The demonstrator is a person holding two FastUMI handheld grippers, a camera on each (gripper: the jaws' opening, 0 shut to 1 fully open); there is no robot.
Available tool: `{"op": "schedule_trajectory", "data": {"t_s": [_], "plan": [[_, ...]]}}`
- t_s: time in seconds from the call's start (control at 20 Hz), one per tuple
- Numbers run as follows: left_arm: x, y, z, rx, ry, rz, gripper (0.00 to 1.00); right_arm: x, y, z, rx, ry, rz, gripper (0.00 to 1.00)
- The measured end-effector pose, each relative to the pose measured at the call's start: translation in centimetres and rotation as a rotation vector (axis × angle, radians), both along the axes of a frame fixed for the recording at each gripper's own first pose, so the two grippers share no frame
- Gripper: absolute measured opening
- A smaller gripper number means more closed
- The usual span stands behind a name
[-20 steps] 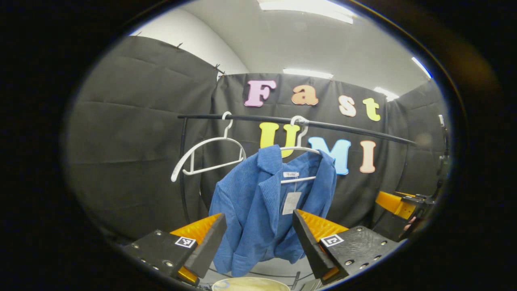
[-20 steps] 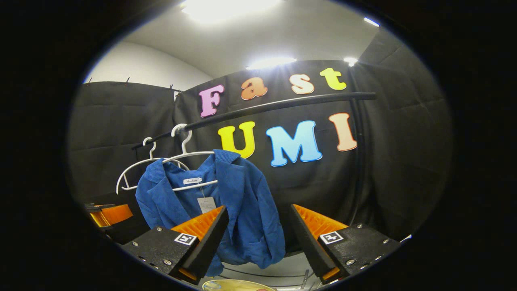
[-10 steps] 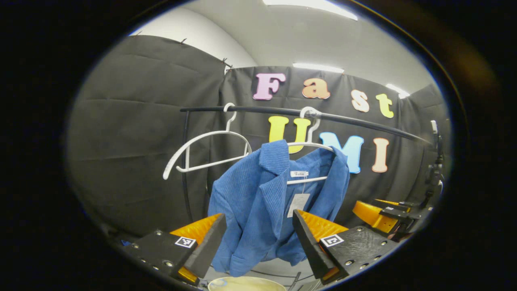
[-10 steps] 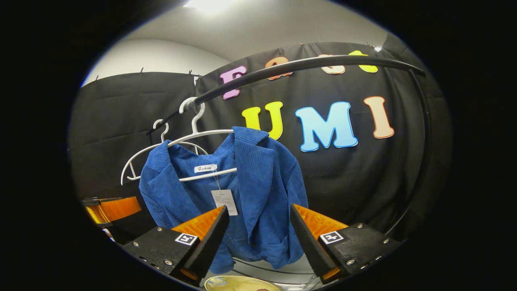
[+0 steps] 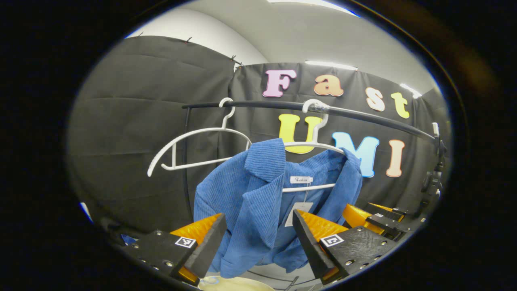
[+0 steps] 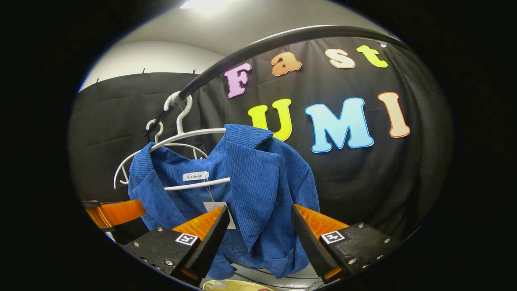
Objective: Grasp the clothes on the hanger with both hands and then place them into the laundry hamper below.
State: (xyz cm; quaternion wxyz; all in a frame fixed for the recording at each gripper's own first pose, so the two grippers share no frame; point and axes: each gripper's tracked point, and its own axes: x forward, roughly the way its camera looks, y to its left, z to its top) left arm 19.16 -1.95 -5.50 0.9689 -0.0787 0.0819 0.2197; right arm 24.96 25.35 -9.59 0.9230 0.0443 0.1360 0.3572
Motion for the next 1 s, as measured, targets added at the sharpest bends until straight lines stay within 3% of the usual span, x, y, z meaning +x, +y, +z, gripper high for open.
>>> {"op": "schedule_trajectory", "data": {"t_s": [0.25,0.45,0.95,1.0], "plan": [[3.0,1.1,-0.2,-0.008,-0.013,0.035,0.95,1.5,1.8,-0.4,-0.015,0.012,-0.019,0.92],[5.2,2.1,-1.1,0.006,0.004,0.037,0.95,2.2,3.1,-1.4,-0.059,0.006,-0.049,0.96],[7.1,3.7,-3.1,0.014,0.028,0.035,0.95,3.6,5.0,-2.7,-0.063,0.009,-0.099,0.94],[7.1,3.9,-3.0,0.015,0.026,0.033,0.88,3.5,5.2,-2.8,-0.065,0.014,-0.094,0.90]]}}
